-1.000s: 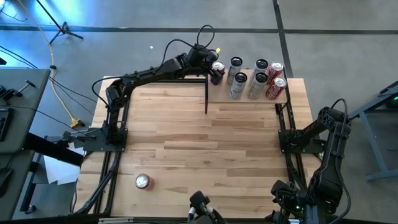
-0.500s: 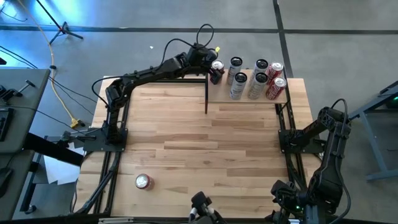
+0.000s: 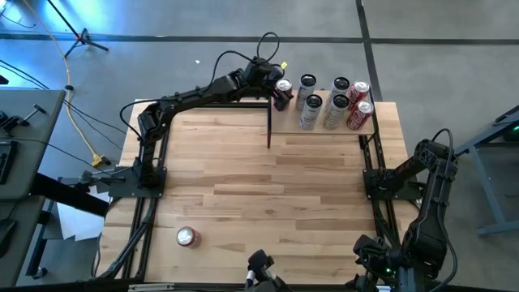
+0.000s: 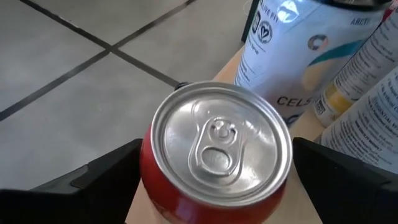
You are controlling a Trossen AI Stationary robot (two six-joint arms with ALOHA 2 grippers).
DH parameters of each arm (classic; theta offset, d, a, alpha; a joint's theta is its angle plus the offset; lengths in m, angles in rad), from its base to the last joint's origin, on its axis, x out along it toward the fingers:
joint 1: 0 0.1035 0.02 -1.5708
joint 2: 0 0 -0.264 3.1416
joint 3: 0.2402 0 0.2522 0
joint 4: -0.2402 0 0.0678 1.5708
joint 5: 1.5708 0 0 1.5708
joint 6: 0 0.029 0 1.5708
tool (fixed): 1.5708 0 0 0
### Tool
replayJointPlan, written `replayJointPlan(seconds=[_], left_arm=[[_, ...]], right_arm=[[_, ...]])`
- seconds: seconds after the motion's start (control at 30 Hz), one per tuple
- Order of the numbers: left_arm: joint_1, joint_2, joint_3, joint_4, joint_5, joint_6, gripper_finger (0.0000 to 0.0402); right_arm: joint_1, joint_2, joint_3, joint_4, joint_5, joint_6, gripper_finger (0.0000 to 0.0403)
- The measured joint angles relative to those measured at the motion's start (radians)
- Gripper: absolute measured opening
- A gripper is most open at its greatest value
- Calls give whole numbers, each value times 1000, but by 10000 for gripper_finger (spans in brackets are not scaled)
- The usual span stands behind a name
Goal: Place canned beverage on shelf
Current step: Put the orange soda can on the shelf, then put the orange soda can on the shelf aligned with the other orange soda can
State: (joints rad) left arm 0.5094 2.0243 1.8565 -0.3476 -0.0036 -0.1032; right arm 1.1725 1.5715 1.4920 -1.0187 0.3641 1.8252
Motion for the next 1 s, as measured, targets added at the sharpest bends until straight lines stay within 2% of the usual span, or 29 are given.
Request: replayJointPlan(seconds=[0.3,0.53,0.77,1.0], left_arm=[[14,0,0,-85,31,-5,383],[35,-44,-1,-176,31,-16,383],[32,-115,-1,-334,17,-53,383],[-17,-211,0,-569,71,-150,383]], right_arm=[[0,0,0,0,0,0,399],[0,0,0,0,0,0,399],[0,0,0,0,0,0,399],[0,0,0,0,0,0,399]])
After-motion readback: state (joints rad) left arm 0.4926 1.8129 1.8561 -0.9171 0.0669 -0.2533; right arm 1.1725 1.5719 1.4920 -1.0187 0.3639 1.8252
